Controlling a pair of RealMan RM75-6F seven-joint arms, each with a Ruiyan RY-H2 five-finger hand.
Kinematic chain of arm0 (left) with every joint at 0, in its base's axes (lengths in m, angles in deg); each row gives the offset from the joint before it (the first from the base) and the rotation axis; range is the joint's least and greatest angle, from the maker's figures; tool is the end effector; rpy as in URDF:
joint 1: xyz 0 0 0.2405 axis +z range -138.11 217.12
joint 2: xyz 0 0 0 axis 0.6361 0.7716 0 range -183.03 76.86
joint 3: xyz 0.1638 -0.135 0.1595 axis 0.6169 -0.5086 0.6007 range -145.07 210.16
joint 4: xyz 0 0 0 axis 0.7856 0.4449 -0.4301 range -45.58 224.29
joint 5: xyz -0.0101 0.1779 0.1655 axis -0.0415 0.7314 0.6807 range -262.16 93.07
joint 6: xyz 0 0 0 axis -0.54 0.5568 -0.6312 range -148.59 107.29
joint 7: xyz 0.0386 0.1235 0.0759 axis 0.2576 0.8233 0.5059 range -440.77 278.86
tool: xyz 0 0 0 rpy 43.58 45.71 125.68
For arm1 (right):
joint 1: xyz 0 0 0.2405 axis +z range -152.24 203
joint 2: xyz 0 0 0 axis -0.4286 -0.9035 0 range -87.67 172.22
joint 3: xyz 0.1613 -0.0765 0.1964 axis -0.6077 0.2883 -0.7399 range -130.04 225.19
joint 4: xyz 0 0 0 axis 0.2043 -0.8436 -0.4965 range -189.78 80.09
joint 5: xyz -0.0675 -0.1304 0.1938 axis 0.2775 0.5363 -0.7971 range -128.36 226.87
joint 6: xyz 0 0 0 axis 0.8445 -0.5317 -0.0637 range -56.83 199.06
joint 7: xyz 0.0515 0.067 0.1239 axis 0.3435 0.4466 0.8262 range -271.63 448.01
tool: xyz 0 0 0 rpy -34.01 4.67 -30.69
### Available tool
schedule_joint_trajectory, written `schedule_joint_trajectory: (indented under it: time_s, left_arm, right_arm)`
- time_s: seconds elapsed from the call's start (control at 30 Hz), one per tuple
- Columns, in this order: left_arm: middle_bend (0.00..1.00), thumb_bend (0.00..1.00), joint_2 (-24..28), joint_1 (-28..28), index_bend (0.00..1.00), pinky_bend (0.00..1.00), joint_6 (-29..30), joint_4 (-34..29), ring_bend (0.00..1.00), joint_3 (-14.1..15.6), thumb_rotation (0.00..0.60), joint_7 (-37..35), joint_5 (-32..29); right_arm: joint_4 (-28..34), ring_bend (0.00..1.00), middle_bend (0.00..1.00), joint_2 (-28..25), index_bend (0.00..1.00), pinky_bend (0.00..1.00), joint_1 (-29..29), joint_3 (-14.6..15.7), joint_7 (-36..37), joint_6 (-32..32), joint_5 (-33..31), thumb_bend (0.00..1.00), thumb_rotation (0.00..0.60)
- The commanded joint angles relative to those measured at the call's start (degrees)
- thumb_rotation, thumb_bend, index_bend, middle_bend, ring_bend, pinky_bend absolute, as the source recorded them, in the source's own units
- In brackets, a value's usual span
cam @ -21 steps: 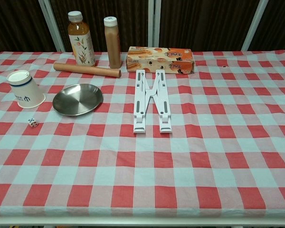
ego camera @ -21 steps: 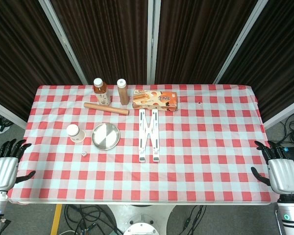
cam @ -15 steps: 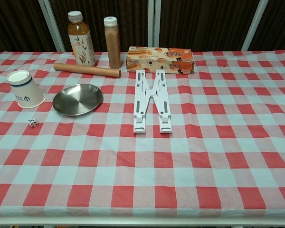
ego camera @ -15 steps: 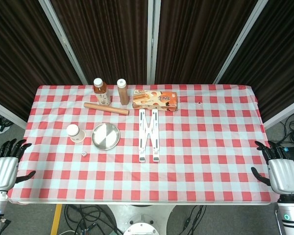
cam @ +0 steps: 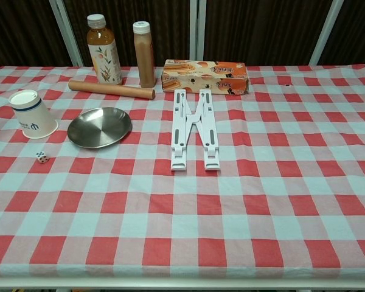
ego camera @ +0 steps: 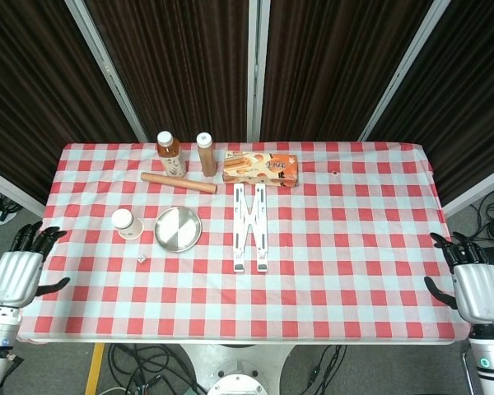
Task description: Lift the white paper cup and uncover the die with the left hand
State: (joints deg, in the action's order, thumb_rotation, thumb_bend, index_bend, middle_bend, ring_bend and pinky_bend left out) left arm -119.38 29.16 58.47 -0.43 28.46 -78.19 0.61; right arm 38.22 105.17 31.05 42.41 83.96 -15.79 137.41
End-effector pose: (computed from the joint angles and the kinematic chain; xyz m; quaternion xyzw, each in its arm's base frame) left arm -0.3244 0.2277 0.1142 -0.6333 -0.3692 -0.3748 0.5676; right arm -0.3178 -0.2041 0.1468 0.6083 -0.3288 0.3985 0.6026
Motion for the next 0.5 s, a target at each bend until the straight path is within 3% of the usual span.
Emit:
schedule_joint_trajectory:
  time_s: [0.03,0.2,0.4,0.5]
  left_arm:
    - [0.25,0.14,0.11,-3.3,0.23,0.18,-4.33,0.58,0.14,-0.73,0.6,-2.51,0.66]
    - [0.36,0.16,-1.03,-8.42,0.28,0.4,-11.01,1.3,0.27,-0.81,0.6,-4.33,1.89]
    - [0.57,0.26,-4.46,-14.34,0.42,0.69,-19.06,2.81,0.53,-0.89,0.6,-5.71,1.67]
    - [0.66,0.28,-6.6,-16.98,0.44,0.8,-22.82,4.0,0.64,-1.15,0.6,-4.91,0.43]
  right_arm:
    - [0.09,0.13,0.31,-0.3,0.15,0.21,0.15,-0.21,-0.14,-0.16,0.15,0.16,0.6]
    - [0.19,0.13,0.32,-0.72,0.15,0.21,0.19,-0.45,-0.26,-0.29,-0.07,0.16,0.6]
    - [0.09,0.13,0.32,-0.67,0.15,0.21,0.34,-0.48,-0.17,-0.05,-0.27,0.16,0.6]
    - [0.02,0.14,0.33,-0.67,0.15,0.22,0.39,-0.53,-0.05,0.08,-0.46,0.16,0.6]
